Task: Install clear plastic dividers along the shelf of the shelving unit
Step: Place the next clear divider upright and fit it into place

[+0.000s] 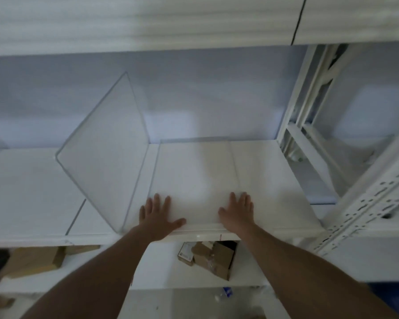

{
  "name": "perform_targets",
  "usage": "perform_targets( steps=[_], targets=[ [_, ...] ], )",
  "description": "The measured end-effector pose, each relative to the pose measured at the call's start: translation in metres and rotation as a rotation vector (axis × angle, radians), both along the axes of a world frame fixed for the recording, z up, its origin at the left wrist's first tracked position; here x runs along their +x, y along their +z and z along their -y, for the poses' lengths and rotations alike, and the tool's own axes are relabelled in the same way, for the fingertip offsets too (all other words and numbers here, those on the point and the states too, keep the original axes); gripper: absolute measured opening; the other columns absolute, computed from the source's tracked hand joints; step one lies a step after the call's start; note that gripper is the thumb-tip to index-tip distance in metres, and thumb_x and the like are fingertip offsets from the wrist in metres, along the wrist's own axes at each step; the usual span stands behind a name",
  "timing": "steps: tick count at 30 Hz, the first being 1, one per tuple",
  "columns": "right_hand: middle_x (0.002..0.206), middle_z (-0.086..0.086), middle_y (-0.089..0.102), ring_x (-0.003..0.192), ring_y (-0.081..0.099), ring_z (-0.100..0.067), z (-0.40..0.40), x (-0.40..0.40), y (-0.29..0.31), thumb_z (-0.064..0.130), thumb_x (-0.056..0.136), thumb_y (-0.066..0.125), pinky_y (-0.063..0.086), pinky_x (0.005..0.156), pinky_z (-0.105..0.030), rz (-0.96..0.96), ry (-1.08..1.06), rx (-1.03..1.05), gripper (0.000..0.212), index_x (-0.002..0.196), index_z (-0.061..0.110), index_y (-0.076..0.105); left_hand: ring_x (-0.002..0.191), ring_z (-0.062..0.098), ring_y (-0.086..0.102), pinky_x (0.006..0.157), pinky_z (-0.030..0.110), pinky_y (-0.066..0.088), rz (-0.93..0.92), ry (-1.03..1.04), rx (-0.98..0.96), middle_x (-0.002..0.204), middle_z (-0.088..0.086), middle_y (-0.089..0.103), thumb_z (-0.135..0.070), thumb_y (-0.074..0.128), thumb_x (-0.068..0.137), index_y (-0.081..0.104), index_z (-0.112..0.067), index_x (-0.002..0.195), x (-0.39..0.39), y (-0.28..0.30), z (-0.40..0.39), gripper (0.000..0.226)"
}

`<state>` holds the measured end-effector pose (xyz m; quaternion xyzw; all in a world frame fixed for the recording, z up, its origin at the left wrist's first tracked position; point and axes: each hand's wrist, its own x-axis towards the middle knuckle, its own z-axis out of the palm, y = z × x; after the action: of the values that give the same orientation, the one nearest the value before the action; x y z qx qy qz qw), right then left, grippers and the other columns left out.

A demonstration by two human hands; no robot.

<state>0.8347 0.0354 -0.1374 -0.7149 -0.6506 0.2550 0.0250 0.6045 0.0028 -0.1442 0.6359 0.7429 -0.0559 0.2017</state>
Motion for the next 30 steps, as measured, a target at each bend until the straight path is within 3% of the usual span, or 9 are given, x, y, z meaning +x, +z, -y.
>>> perform_targets(
  steps=[5, 9, 14, 18, 22, 24, 26, 28, 30],
  targets=[
    [0.153, -0.015, 0.029, 0.141, 0.026, -0.03, -0.008, -0.006, 0.011, 0.021, 0.086, 0.048, 0.022, 0.117, -0.042, -0.191, -0.153, 0.033, 0.061, 0.145, 0.014, 0.035, 0.145, 0.032, -0.017, 0.118, 0.048, -0.004, 0.034, -0.064, 0.027, 0.16, 0.003, -0.017, -0.09, 0.032, 0.063, -0.004, -0.029, 0.151, 0.01, -0.001, -0.004, 0.113],
    [0.129, -0.009, 0.057, 0.112, 0.057, -0.027, -0.015, -0.005, 0.024, 0.008, 0.081, 0.05, 0.052, 0.093, -0.039, -0.558, -0.427, 0.042, 0.058, 0.137, 0.021, 0.048, 0.146, 0.029, -0.014, 0.112, 0.061, -0.009, 0.048, -0.112, 0.077, 0.161, -0.008, -0.007, -0.089, 0.041, 0.062, 0.007, -0.042, 0.148, 0.017, -0.003, -0.005, 0.104],
    [0.105, -0.014, 0.058, 0.077, 0.055, -0.022, -0.029, 0.004, 0.04, 0.0, 0.087, 0.055, 0.046, 0.068, -0.023, -0.828, -0.638, -0.052, 0.037, 0.122, 0.011, 0.057, 0.147, 0.023, -0.012, 0.106, 0.071, -0.011, 0.034, -0.095, 0.084, 0.16, -0.014, -0.005, -0.096, 0.036, 0.048, 0.008, -0.046, 0.146, 0.005, -0.002, -0.002, 0.114],
    [0.099, -0.019, 0.056, 0.092, 0.061, -0.032, -0.03, -0.001, 0.047, -0.002, 0.084, 0.063, 0.051, 0.09, -0.041, -0.898, -0.738, -0.179, 0.033, 0.115, -0.01, 0.056, 0.147, 0.02, -0.011, 0.104, 0.072, -0.011, 0.051, -0.107, 0.097, 0.159, -0.017, -0.007, -0.099, 0.031, 0.039, 0.005, -0.047, 0.146, -0.011, 0.0, 0.002, 0.122],
    [0.074, -0.012, 0.054, 0.054, 0.049, -0.019, -0.031, -0.018, 0.069, -0.013, 0.08, 0.053, 0.045, 0.05, -0.022, -0.976, -0.631, -0.094, 0.021, 0.077, 0.006, 0.059, 0.147, 0.021, -0.013, 0.106, 0.072, -0.004, 0.053, -0.163, 0.129, 0.157, -0.018, -0.017, -0.087, 0.048, 0.06, -0.01, -0.047, 0.145, -0.024, 0.004, 0.007, 0.11],
    [0.07, -0.008, 0.055, 0.057, 0.052, -0.017, -0.037, -0.027, 0.091, -0.014, 0.082, 0.05, 0.051, 0.056, -0.025, -1.112, -0.562, -0.034, 0.028, 0.07, 0.011, 0.059, 0.147, 0.022, -0.009, 0.109, 0.072, 0.005, 0.103, -0.154, 0.2, 0.158, -0.015, -0.017, -0.055, 0.053, 0.084, -0.016, -0.047, 0.143, -0.024, 0.009, 0.008, 0.091],
    [0.088, -0.009, 0.059, 0.078, 0.06, -0.02, -0.04, -0.037, 0.123, -0.009, 0.081, 0.051, 0.056, 0.078, -0.037, -1.224, -0.425, -0.008, 0.022, 0.094, 0.006, 0.063, 0.148, 0.023, -0.007, 0.111, 0.069, 0.01, 0.211, -0.138, 0.238, 0.16, -0.009, -0.014, -0.027, 0.045, 0.09, -0.018, -0.044, 0.143, -0.018, 0.014, 0.003, 0.085],
    [0.116, -0.006, 0.055, 0.106, 0.057, -0.025, -0.04, -0.048, 0.154, 0.0, 0.069, 0.053, 0.05, 0.095, -0.051, -1.223, -0.28, -0.009, 0.059, 0.126, 0.015, 0.051, 0.148, 0.023, -0.007, 0.116, 0.061, 0.01, 0.364, -0.165, 0.29, 0.161, -0.002, -0.011, -0.019, 0.035, 0.084, -0.018, -0.036, 0.146, -0.009, 0.021, -0.003, 0.083],
    [0.13, -0.002, 0.048, 0.121, 0.051, -0.031, -0.034, -0.061, 0.179, 0.007, 0.055, 0.052, 0.045, 0.099, -0.051, -1.233, -0.204, 0.002, 0.083, 0.134, 0.03, 0.042, 0.147, 0.017, -0.009, 0.121, 0.047, 0.004, 0.513, -0.175, 0.339, 0.161, 0.003, -0.01, -0.011, 0.034, 0.084, -0.015, -0.025, 0.148, 0.006, 0.029, -0.007, 0.082]
  ],
)
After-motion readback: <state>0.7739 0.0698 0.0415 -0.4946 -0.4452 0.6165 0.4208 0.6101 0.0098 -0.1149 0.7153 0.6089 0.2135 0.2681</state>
